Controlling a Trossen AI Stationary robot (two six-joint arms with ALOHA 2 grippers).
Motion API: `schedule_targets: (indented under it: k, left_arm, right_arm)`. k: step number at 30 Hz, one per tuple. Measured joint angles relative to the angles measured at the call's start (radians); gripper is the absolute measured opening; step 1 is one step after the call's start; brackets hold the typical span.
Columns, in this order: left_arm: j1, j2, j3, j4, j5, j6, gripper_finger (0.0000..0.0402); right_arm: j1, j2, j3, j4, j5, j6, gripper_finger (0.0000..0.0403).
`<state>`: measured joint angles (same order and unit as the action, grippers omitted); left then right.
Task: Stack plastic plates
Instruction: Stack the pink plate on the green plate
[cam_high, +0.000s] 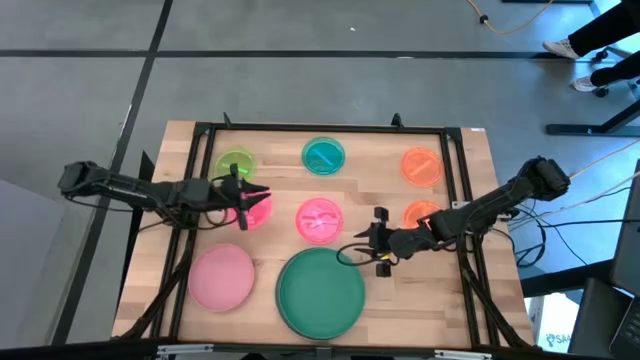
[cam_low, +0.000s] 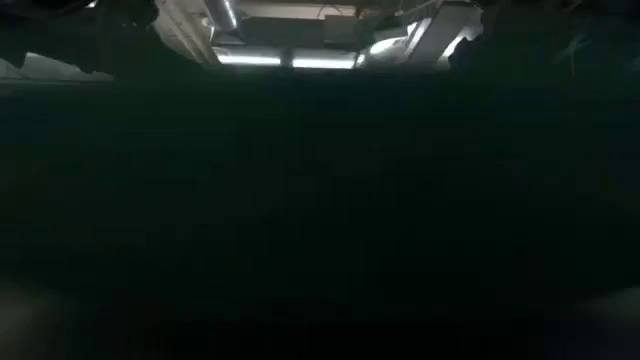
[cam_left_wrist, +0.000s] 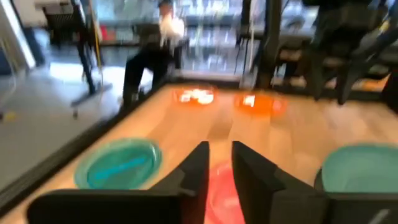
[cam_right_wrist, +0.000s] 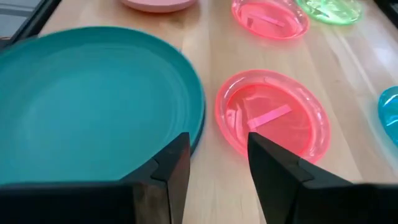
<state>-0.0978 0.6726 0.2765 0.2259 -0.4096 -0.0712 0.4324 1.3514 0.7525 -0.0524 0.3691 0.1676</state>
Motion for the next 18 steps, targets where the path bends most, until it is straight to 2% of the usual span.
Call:
schedule_targets:
  k: [3, 6, 11, 15, 18]
  left_arm:
    - [-0.01, 0.08, 0.081, -0.124, -0.018, -0.08, 0.0104]
    - [-0.036, 0.142, 0.178, -0.315, 0.023, -0.194, 0.0117]
    - [-0.131, 0.239, 0.302, -0.586, 0.15, -0.428, 0.0117]
    - [-0.234, 0.318, 0.378, -0.68, 0.303, -0.558, 0.0117]
    - [-0.315, 0.401, 0.456, -0.715, 0.374, -0.582, 0.0116]
  right_arm:
    - [0.0, 0.0, 0.0, 0.0, -0.011, -0.019, 0.0152]
    - [0.0, 0.0, 0.0, 0.005, -0.013, -0.019, 0.0152]
    - [0.0, 0.0, 0.0, 0.045, -0.013, -0.019, 0.0152]
    - [0.0, 0.0, 0.0, 0.114, -0.014, -0.044, 0.0152]
    - [0.0, 0.0, 0.001, 0.163, -0.022, -0.102, 0.0152]
